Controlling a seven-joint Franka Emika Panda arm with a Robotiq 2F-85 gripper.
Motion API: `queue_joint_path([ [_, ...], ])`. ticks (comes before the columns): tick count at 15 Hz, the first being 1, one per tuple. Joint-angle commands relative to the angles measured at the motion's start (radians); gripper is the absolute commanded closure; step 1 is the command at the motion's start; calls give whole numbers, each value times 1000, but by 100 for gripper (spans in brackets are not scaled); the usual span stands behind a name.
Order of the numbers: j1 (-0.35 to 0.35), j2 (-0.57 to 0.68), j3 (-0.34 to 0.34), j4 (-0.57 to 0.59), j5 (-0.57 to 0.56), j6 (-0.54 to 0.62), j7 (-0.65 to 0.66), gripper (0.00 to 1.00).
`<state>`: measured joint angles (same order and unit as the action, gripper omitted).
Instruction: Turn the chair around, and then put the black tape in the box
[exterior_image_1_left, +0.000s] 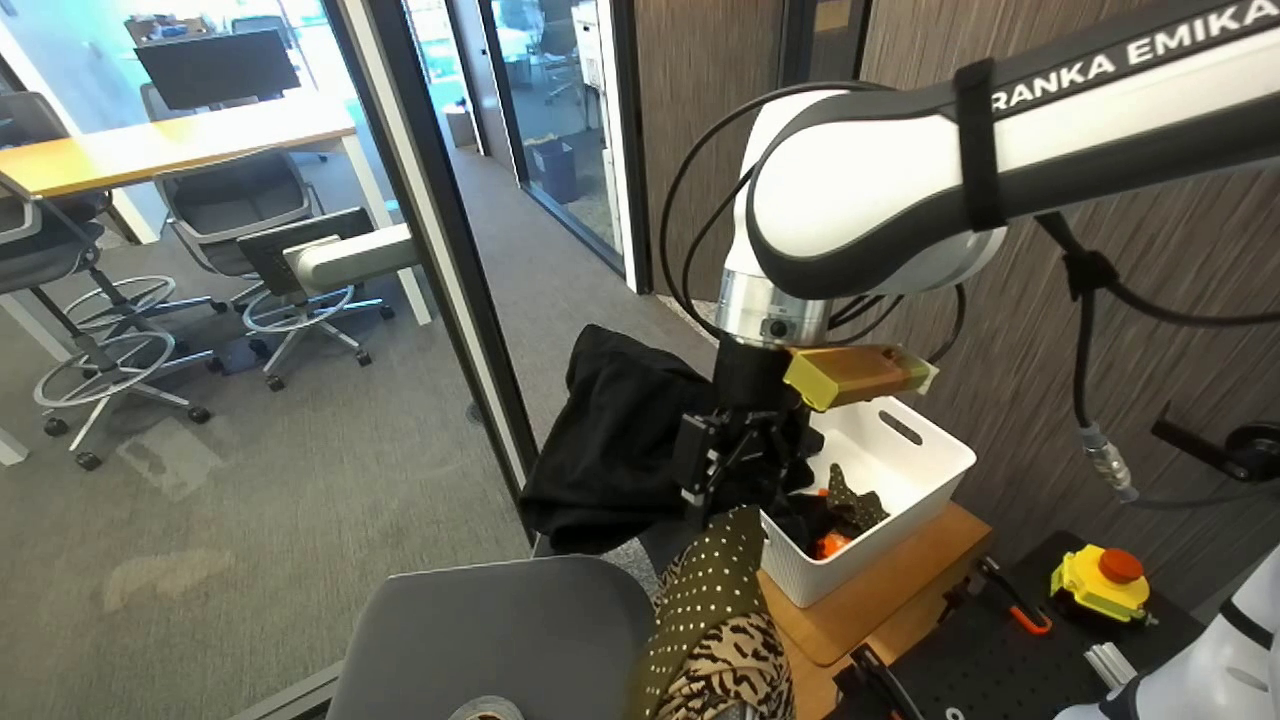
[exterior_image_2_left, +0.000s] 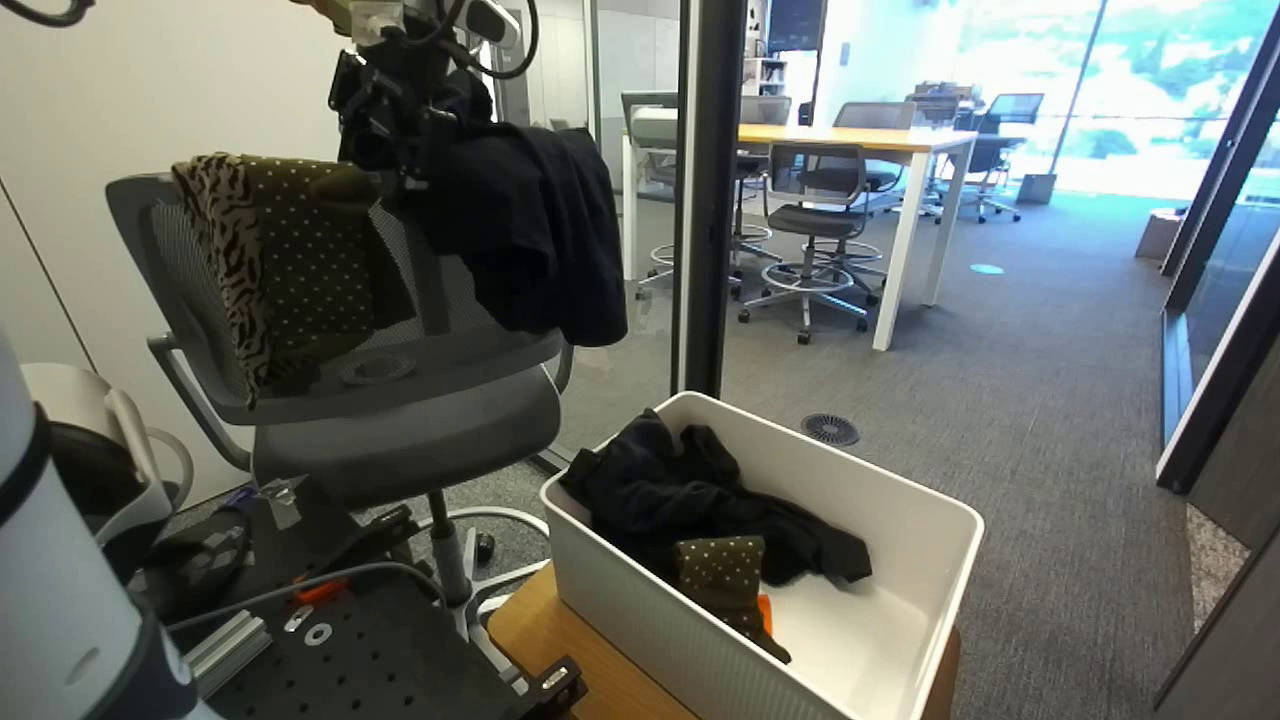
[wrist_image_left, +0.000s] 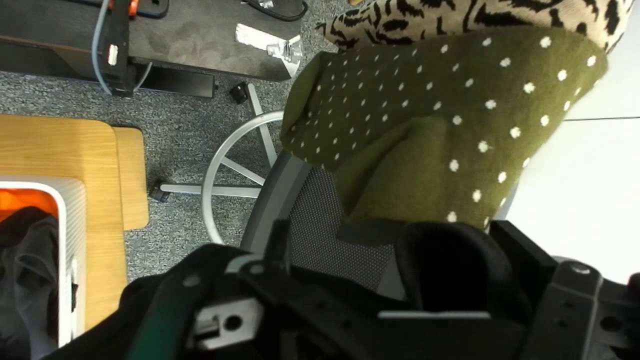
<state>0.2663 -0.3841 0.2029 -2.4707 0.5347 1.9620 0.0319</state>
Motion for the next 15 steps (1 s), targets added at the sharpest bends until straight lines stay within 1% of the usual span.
queue_joint_path([
  [1, 1, 6, 17, 0, -19, 47, 4, 25],
  [3, 4, 5, 17, -3, -16, 56, -1, 42],
  [5, 7, -4, 15, -2, -14, 41, -5, 58],
  [7, 11, -31, 20, 1, -35, -9, 19, 73],
  [9, 18, -58, 42, 5, -68, -62, 71, 86],
  [10, 21, -66, 55, 8, -76, -78, 107, 88],
  [11, 24, -74, 73, 12, -88, -94, 160, 85],
  [14, 41, -49, 127, 54, -111, -149, 278, 88],
  [15, 42, -36, 161, 82, -131, -170, 363, 88],
])
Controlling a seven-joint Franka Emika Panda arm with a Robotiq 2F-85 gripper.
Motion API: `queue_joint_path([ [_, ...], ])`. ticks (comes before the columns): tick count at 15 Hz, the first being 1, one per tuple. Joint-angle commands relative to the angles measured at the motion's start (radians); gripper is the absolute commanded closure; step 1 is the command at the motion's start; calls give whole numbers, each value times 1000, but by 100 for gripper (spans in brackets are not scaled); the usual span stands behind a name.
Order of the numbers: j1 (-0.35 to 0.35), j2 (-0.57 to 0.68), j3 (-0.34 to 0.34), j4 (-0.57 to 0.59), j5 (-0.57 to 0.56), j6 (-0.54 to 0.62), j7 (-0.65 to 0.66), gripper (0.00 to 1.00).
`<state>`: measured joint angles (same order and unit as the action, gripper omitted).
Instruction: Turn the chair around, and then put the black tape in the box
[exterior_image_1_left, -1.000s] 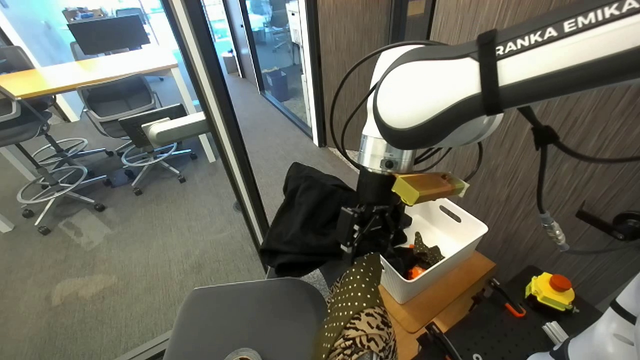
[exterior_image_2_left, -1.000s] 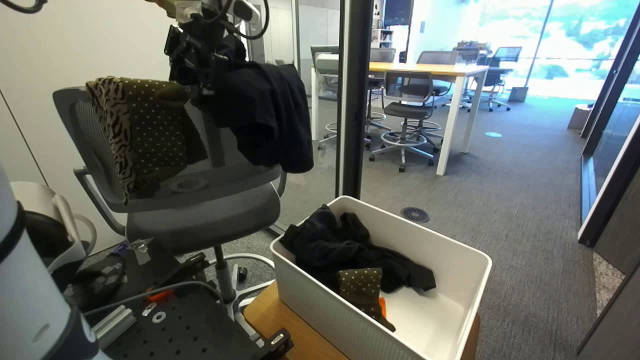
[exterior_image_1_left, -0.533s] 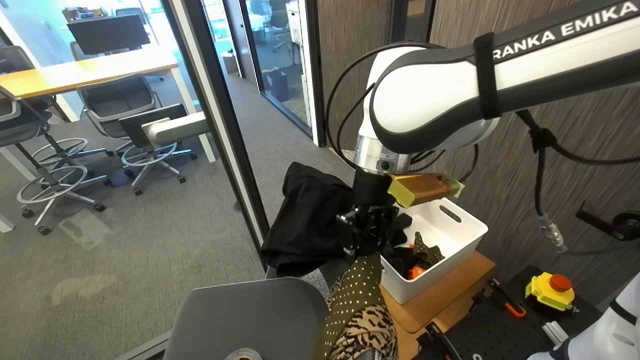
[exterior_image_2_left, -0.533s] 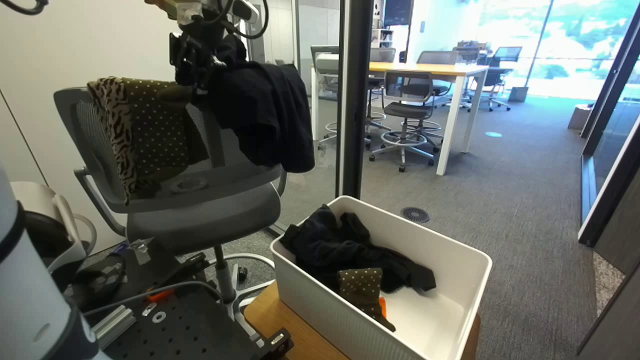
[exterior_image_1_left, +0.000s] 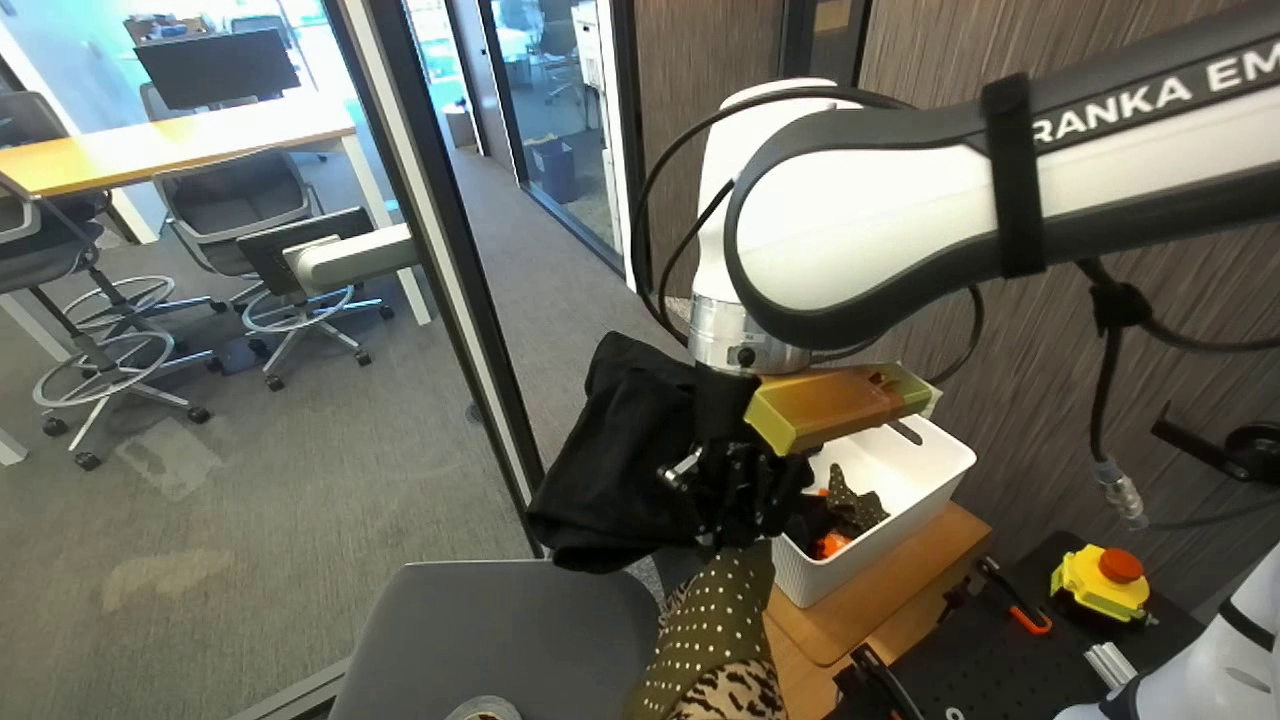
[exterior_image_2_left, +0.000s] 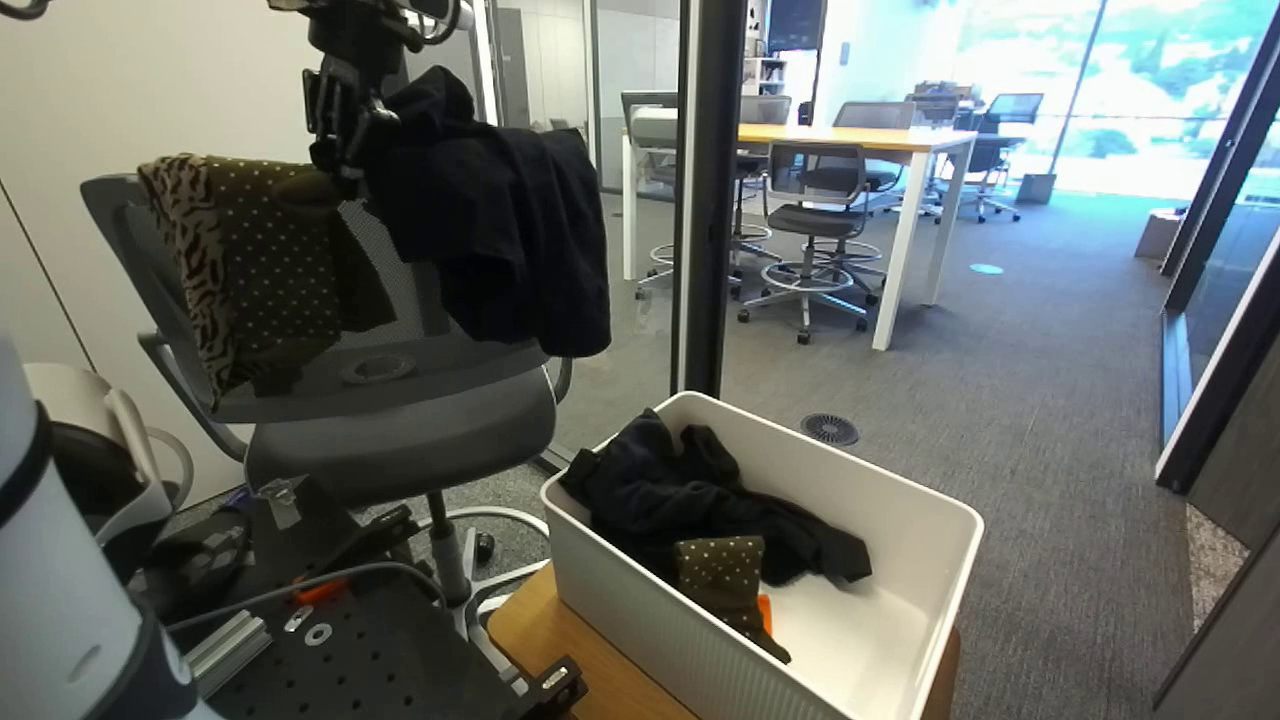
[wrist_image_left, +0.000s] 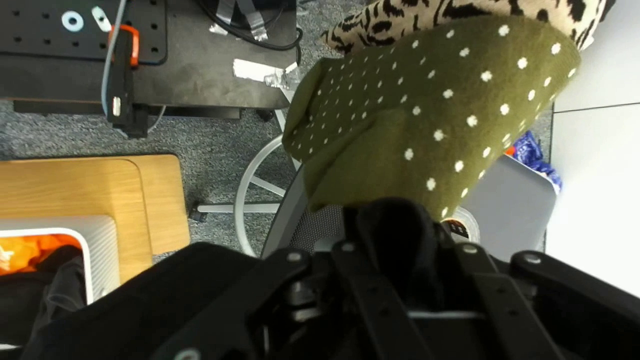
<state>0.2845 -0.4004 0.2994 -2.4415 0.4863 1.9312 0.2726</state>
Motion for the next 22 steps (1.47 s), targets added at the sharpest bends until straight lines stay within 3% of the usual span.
queue_joint_path([
  [1, 25, -9, 89, 75, -97, -153, 189, 88],
  [7, 29, 46, 270, 252, -316, -223, 678, 88],
  [11, 28, 49, 353, 336, -502, -318, 854, 87],
  [12, 25, 42, 359, 346, -546, -342, 869, 43],
  [13, 21, 35, 365, 354, -588, -363, 882, 43],
  [16, 3, -3, 359, 455, -724, -468, 847, 20],
  [19, -13, -55, 311, 516, -803, -525, 806, 1],
  [22, -39, -89, 252, 468, -882, -523, 800, 0],
])
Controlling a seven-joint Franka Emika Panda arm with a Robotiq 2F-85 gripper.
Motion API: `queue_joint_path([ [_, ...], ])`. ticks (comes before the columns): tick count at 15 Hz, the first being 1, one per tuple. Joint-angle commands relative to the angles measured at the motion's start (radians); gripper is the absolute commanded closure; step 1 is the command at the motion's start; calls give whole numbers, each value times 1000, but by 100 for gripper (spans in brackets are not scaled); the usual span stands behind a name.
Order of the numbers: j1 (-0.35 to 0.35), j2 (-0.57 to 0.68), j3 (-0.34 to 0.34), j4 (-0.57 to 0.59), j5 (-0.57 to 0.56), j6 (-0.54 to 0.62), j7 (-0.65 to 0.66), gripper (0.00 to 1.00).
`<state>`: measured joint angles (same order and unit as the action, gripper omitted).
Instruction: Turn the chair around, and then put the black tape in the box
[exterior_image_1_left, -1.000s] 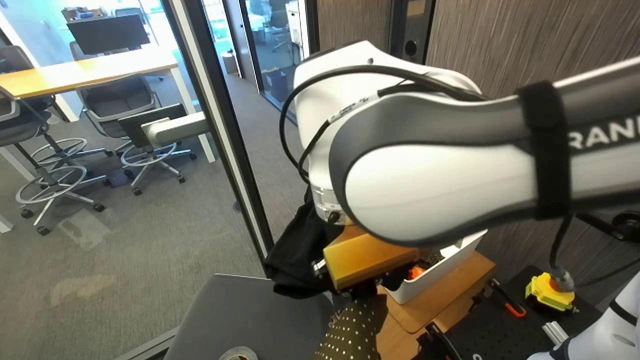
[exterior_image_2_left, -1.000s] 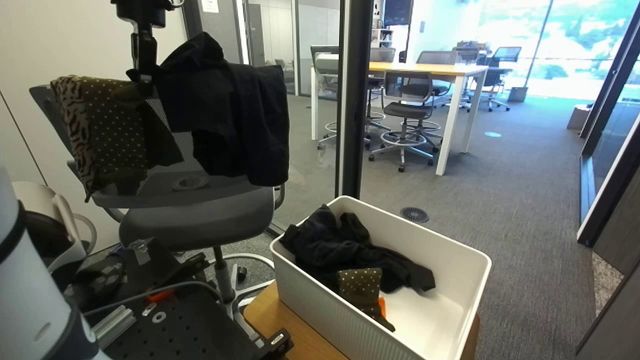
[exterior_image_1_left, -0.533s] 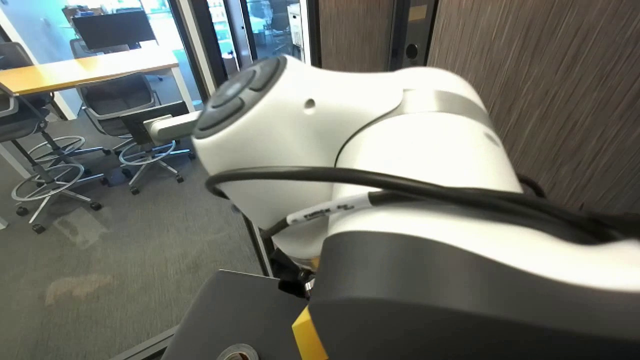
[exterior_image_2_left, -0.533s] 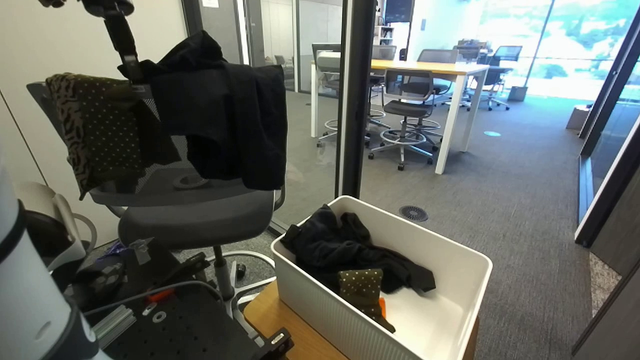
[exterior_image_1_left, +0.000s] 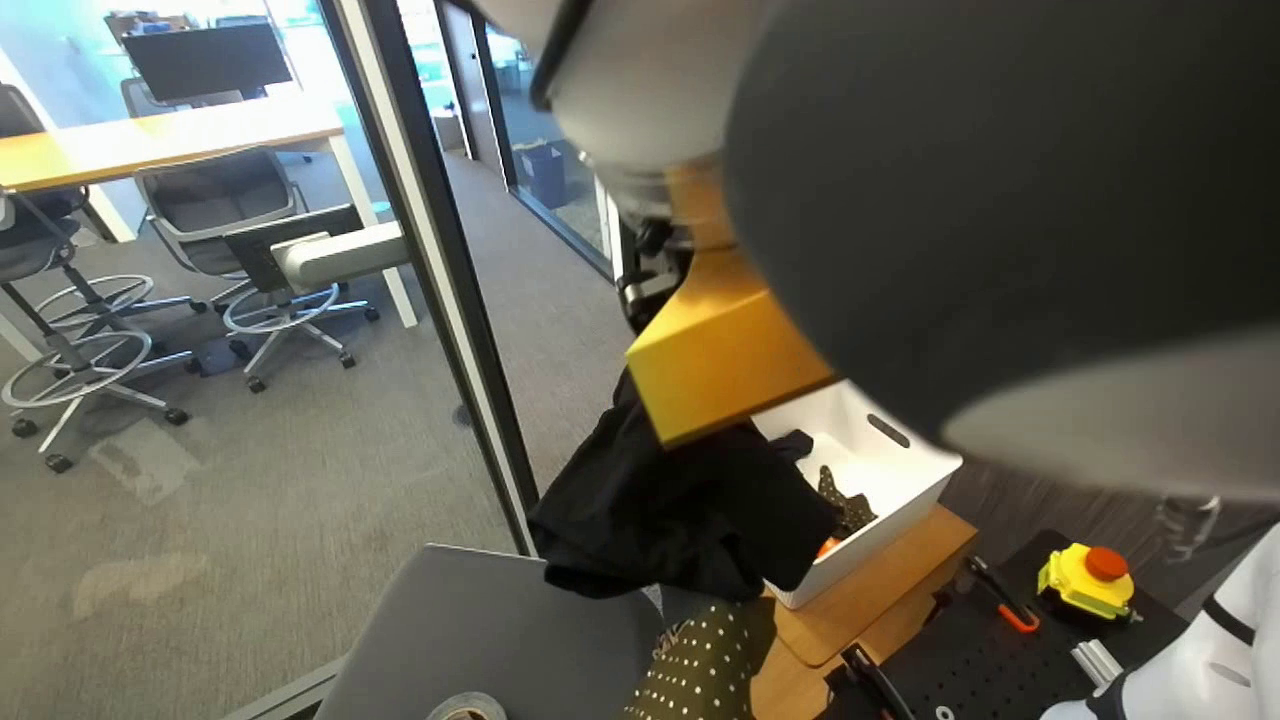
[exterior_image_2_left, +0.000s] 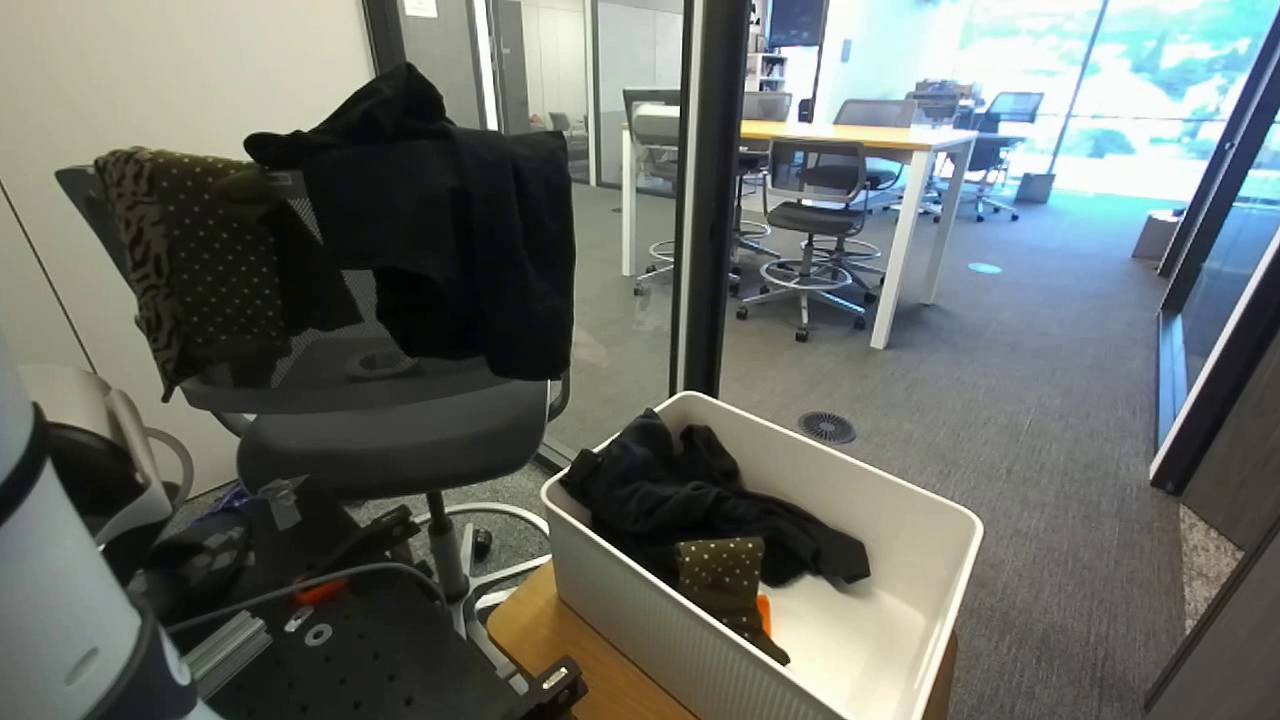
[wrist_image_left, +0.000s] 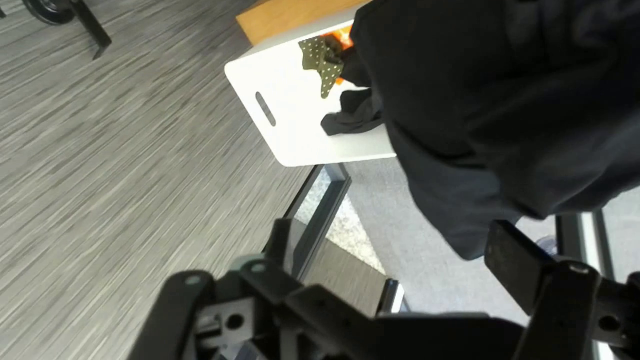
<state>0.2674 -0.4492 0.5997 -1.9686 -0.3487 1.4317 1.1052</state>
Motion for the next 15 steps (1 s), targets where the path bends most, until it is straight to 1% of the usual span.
queue_joint_path([
  [1, -25, -50, -70, -16, -56, -20, -34, 0],
  [2, -20, -82, -126, -68, -47, 38, -60, 0],
  [3, -19, -88, -154, -93, -42, 67, -63, 0],
  [4, -22, -106, -194, -140, -39, 125, -77, 0],
  [7, -50, -130, -330, -282, -26, 359, -158, 0],
  [8, -26, -125, -406, -316, -34, 436, -187, 0],
  [10, -47, -94, -493, -380, -24, 595, -261, 0],
  [11, -106, -78, -502, -398, 11, 677, -329, 0],
  [13, -143, -13, -552, -435, 54, 828, -420, 0],
  [15, -169, 66, -596, -448, 143, 956, -540, 0],
])
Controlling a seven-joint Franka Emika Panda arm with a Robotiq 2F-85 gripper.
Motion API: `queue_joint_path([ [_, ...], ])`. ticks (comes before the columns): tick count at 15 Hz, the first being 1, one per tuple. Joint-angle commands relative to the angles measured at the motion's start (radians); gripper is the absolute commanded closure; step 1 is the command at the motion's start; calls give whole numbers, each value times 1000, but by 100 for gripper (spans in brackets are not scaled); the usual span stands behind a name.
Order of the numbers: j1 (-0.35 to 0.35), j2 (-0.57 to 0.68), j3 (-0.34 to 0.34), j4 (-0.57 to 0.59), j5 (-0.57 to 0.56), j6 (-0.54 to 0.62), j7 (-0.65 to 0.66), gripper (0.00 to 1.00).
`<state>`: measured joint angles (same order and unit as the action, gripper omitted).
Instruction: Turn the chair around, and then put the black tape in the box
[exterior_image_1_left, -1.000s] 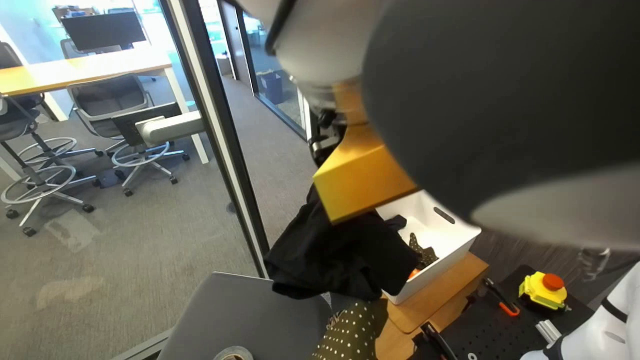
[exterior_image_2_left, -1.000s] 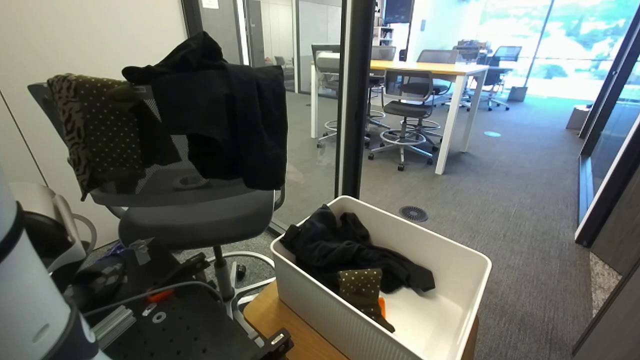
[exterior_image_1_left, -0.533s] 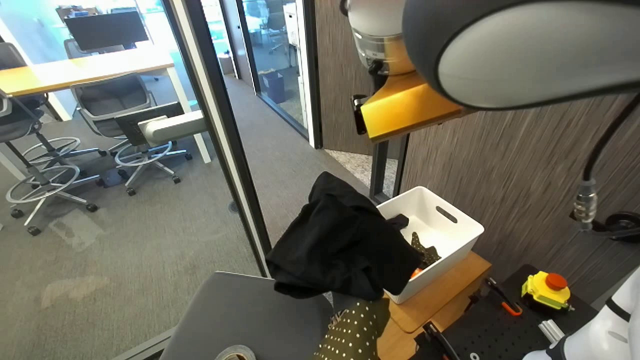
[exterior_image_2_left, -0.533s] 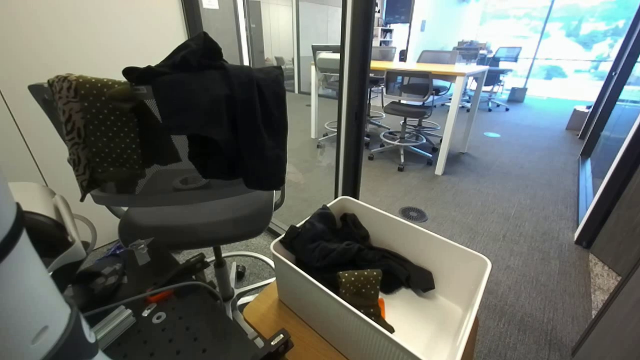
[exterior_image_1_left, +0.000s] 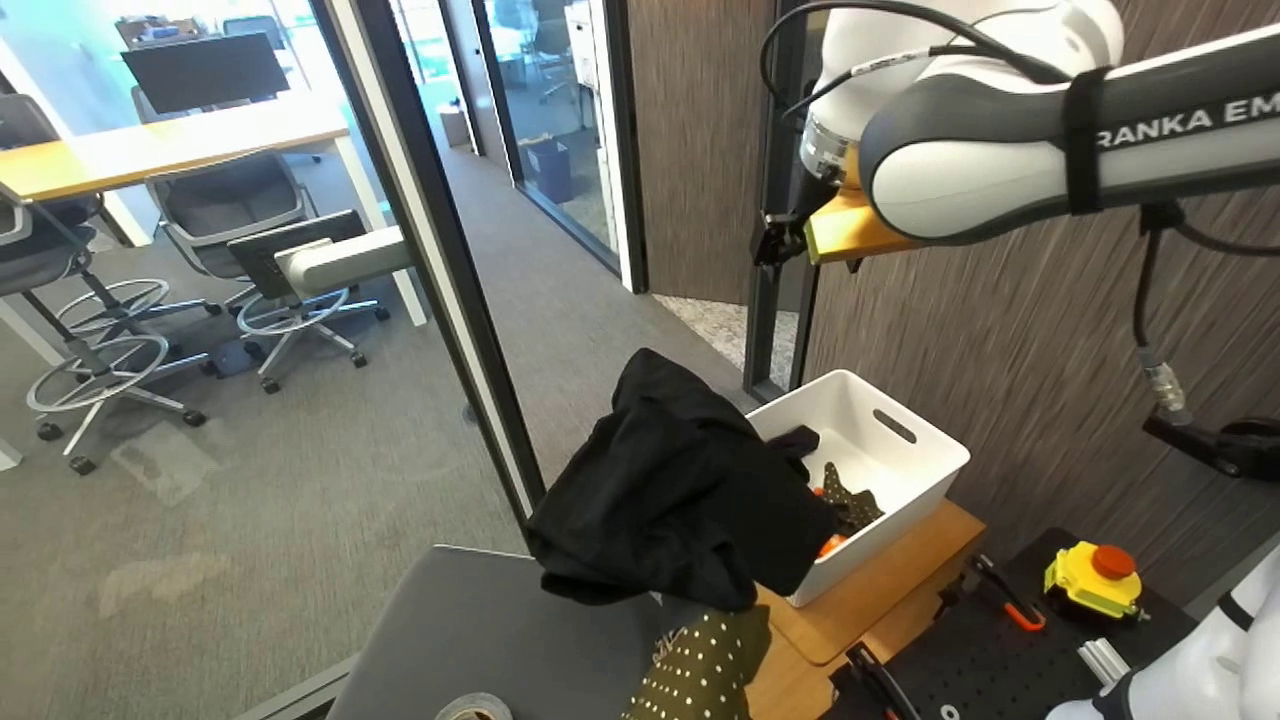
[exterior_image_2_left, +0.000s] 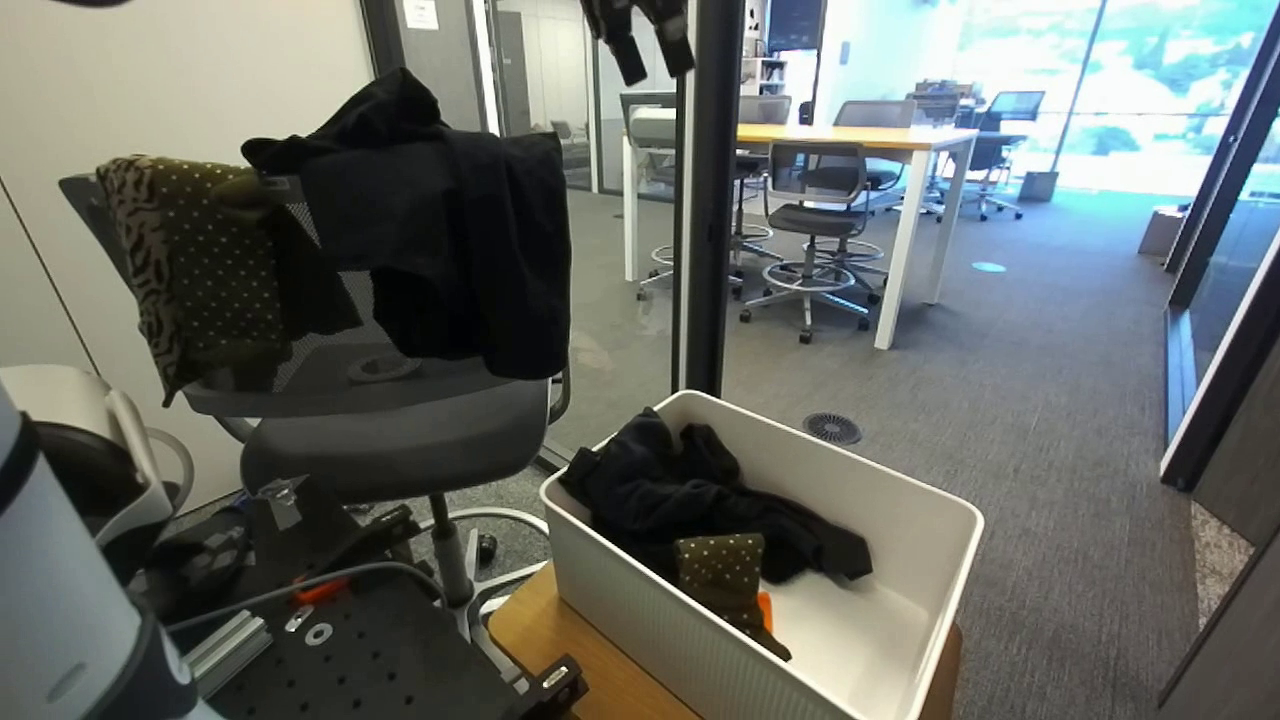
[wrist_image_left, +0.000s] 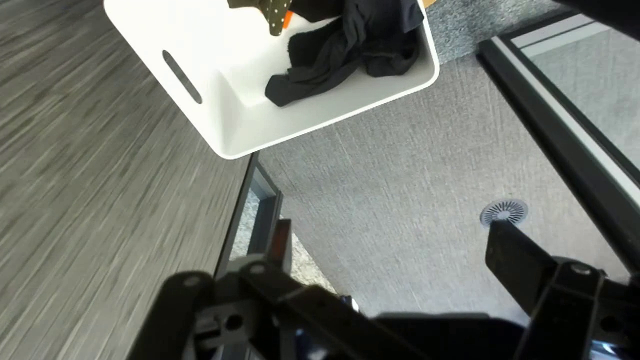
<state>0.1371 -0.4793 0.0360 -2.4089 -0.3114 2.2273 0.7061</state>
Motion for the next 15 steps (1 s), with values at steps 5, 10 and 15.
queue_joint_path([
  [5, -1, 335, -66, 72, 457, 257, -531, 0],
  [10, 13, 494, -15, 207, 723, 155, -861, 0],
  [15, -16, 573, 46, 311, 825, -65, -1060, 0],
])
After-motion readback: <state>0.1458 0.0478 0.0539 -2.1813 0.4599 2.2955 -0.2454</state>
